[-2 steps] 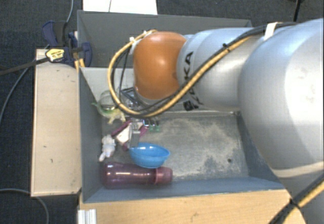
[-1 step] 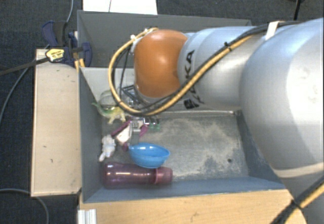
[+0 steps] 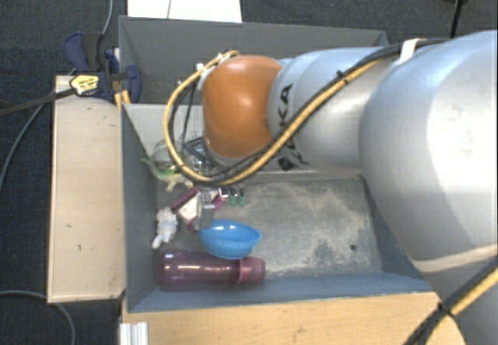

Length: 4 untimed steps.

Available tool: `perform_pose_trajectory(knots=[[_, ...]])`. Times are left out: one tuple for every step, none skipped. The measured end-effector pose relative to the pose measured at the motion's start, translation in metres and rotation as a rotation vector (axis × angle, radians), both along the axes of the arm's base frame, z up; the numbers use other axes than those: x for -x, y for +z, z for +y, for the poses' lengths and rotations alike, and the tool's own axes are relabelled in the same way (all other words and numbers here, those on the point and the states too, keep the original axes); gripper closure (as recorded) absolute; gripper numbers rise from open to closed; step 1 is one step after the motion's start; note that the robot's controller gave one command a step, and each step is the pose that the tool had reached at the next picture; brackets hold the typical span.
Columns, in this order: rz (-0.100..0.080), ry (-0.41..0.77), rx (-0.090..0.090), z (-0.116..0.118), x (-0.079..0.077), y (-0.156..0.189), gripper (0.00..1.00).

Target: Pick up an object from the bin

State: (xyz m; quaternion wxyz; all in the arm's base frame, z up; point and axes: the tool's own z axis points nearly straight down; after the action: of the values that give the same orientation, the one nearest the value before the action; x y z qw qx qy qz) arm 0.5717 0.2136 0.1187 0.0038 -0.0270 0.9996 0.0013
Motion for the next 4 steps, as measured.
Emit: perform_pose_trajectory(knots=[[0.005, 0.182, 0.002, 0.012, 0.002, -0.036, 0.00], [0.002, 0.177, -0.001, 0.008, -0.004, -0.046, 1.00], [0.002, 0.176, -0.001, 0.008, -0.004, -0.046, 1.00], [-0.004, 0.175, -0.010, -0.024, -0.004, -0.045, 1.00]])
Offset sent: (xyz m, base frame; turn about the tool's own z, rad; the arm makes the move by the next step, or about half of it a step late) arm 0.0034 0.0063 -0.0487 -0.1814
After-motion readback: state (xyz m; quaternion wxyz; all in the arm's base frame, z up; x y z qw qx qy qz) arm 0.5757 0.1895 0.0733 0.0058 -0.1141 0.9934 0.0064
